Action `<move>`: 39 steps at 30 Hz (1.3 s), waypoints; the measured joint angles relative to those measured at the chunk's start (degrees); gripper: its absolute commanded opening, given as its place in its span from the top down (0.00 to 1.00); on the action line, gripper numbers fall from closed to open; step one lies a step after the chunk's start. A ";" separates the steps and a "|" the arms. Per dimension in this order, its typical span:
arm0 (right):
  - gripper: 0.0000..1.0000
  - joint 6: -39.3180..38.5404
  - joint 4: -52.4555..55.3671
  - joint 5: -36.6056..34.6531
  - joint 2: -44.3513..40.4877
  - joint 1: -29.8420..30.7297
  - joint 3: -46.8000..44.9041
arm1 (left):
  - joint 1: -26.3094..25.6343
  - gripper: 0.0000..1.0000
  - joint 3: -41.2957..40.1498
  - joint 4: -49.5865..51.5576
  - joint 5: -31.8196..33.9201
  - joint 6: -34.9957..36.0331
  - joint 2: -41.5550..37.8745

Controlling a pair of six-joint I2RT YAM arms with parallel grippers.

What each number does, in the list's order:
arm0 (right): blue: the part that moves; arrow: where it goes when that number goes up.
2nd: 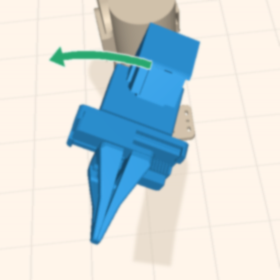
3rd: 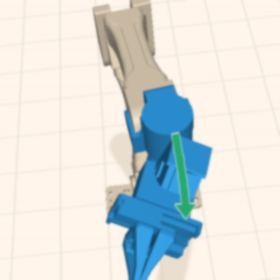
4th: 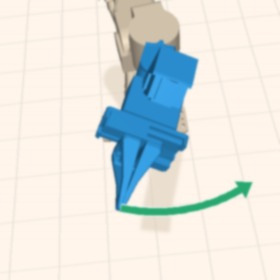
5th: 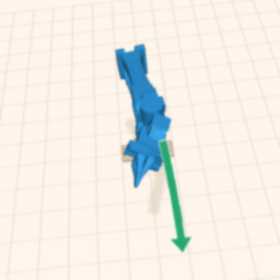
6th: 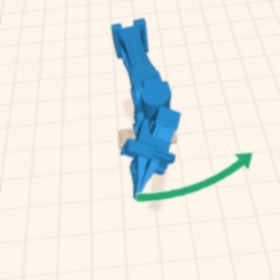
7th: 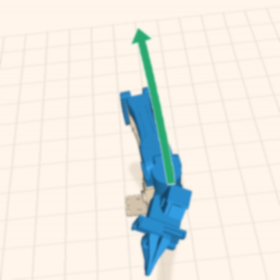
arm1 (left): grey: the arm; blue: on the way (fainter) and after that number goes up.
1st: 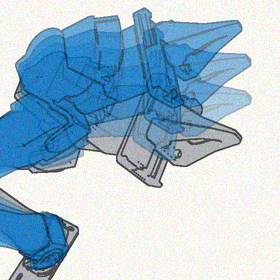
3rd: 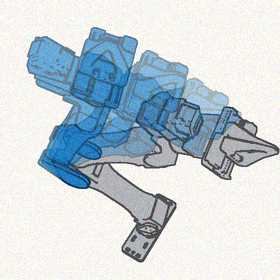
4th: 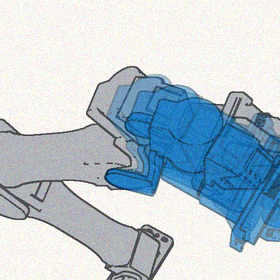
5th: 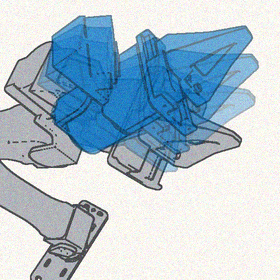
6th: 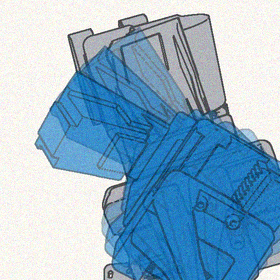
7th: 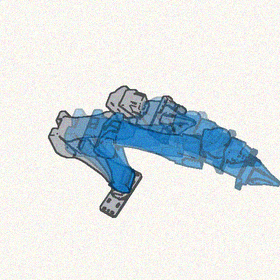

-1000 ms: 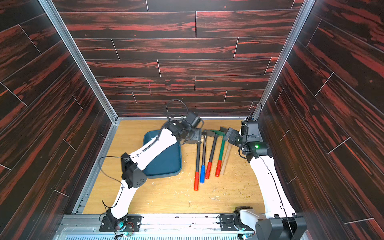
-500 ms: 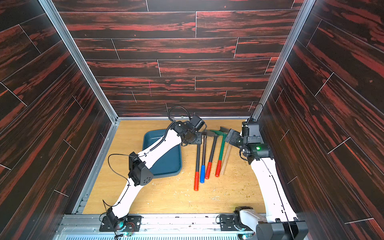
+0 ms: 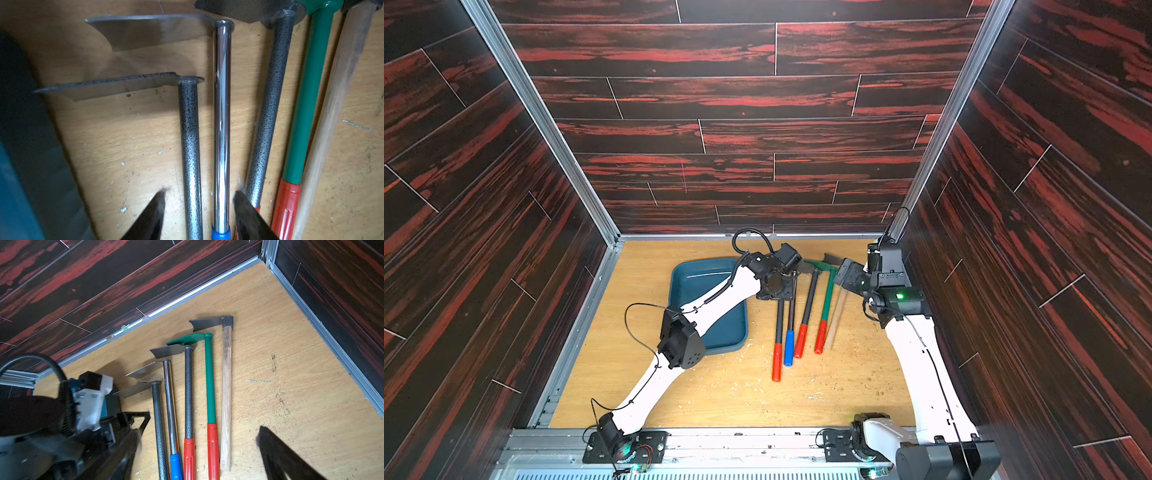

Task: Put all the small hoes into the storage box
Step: Pick up the hoe from the center of the board.

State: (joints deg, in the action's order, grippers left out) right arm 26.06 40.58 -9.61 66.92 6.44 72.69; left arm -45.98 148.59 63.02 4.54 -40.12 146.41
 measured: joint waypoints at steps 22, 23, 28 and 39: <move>0.12 -0.17 -1.99 3.30 1.22 0.00 -0.98 | 1.81 0.50 3.41 0.37 0.17 0.00 7.17; 0.12 -0.20 -2.19 3.43 1.22 0.00 -1.07 | 1.84 0.50 3.56 0.37 0.17 0.02 7.30; 0.12 -0.22 -2.97 4.02 1.22 0.00 -2.16 | 1.88 0.51 3.91 0.35 0.22 0.07 7.39; 0.13 -0.20 -3.96 4.68 1.25 0.00 -2.91 | 1.99 0.51 5.42 -0.50 -0.52 0.46 9.14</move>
State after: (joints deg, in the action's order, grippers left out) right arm 25.87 36.62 -4.93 68.16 6.44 69.78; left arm -43.99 154.01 62.52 4.01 -39.66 155.54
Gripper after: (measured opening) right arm 0.878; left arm 0.492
